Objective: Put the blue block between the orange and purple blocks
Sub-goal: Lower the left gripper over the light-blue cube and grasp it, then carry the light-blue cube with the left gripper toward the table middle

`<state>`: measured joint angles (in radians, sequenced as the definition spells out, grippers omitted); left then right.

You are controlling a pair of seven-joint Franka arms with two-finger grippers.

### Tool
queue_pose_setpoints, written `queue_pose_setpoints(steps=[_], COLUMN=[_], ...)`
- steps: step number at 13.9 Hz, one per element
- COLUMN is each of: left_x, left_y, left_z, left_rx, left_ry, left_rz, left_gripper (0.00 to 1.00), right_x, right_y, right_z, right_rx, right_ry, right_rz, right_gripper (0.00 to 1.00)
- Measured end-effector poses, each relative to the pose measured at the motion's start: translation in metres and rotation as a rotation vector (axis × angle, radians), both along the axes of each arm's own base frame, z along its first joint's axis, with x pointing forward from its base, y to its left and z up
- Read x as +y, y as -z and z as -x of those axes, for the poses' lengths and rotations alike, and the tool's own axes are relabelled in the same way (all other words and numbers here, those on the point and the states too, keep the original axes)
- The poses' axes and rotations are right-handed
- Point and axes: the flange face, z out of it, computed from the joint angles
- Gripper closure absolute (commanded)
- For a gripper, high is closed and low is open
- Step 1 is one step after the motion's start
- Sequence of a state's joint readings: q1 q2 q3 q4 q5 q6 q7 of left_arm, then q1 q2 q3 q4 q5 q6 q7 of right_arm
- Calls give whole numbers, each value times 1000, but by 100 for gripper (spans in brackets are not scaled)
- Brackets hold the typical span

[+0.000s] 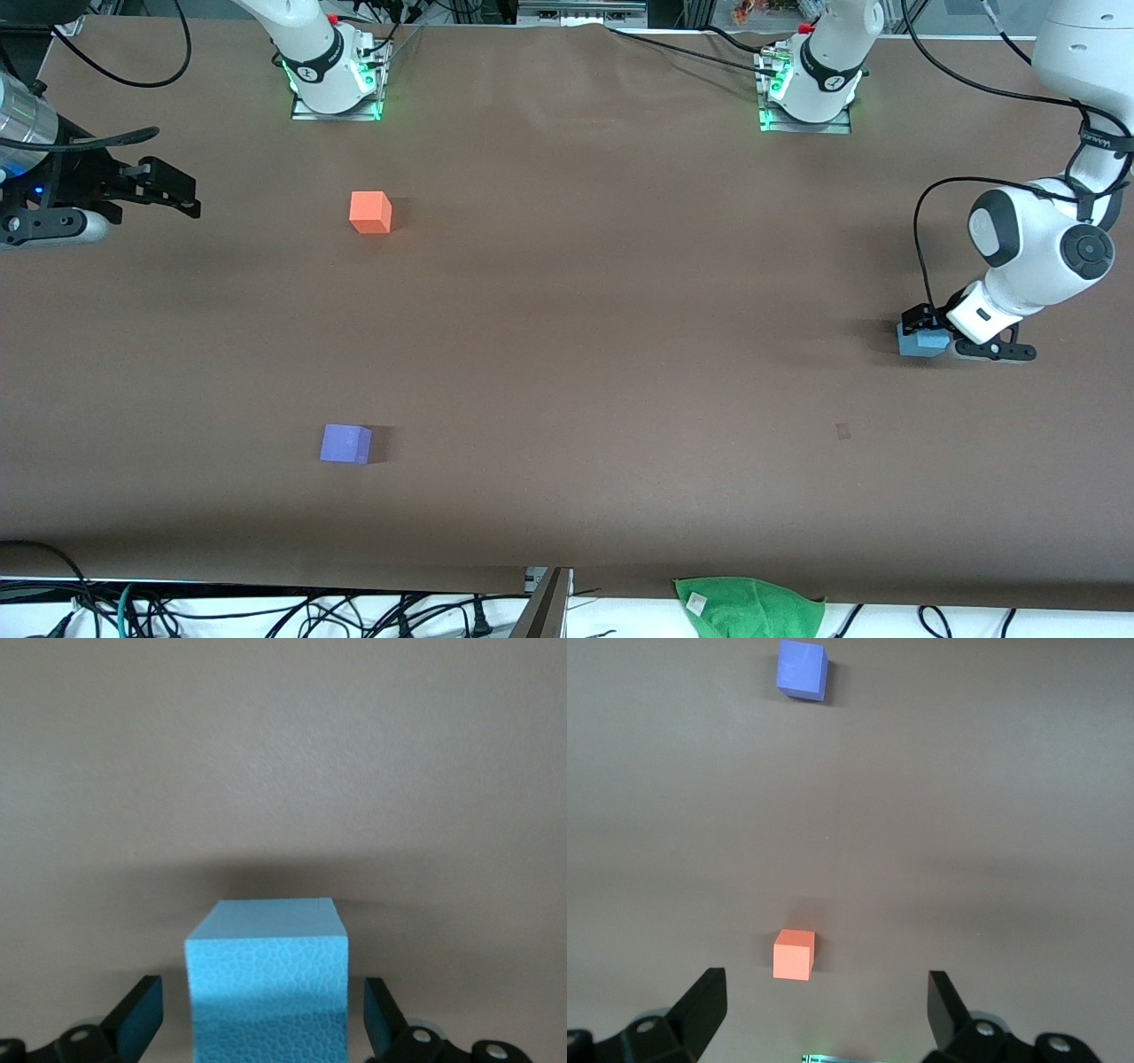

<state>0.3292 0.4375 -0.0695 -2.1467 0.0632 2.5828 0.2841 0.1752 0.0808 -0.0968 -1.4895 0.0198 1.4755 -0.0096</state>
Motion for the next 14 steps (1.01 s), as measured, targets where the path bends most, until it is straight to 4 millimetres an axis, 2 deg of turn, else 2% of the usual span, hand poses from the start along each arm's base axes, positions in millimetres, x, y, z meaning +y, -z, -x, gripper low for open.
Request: queue_pose_setpoints(steps=[2,3,4,7,9,11,14], left_x=[-2,-2,-2,-7,-17,-43,-106], left_y=[7,9,9,4,-13,-44,-101], left_z=[0,0,-1,-5,-14,-25,-37], left_rx=[-11,-14,-17,-32,-54,-52,0], left_ry=[2,2,3,11,31,68,105], left_rz=[0,0,0,1,3,14,37], left_gripper=[59,73,79,80,80,81,80], right_x=[0,0,0,0,0,0,0], right_y=[0,0,0,0,0,0,0], right_z=[0,0,0,0,0,0,0], right_rx=[0,0,0,0,0,0,0], right_ry=[0,0,0,0,0,0,0], right_rz=[0,0,0,0,0,0,0], right_gripper=[0,0,0,0,0,0,0])
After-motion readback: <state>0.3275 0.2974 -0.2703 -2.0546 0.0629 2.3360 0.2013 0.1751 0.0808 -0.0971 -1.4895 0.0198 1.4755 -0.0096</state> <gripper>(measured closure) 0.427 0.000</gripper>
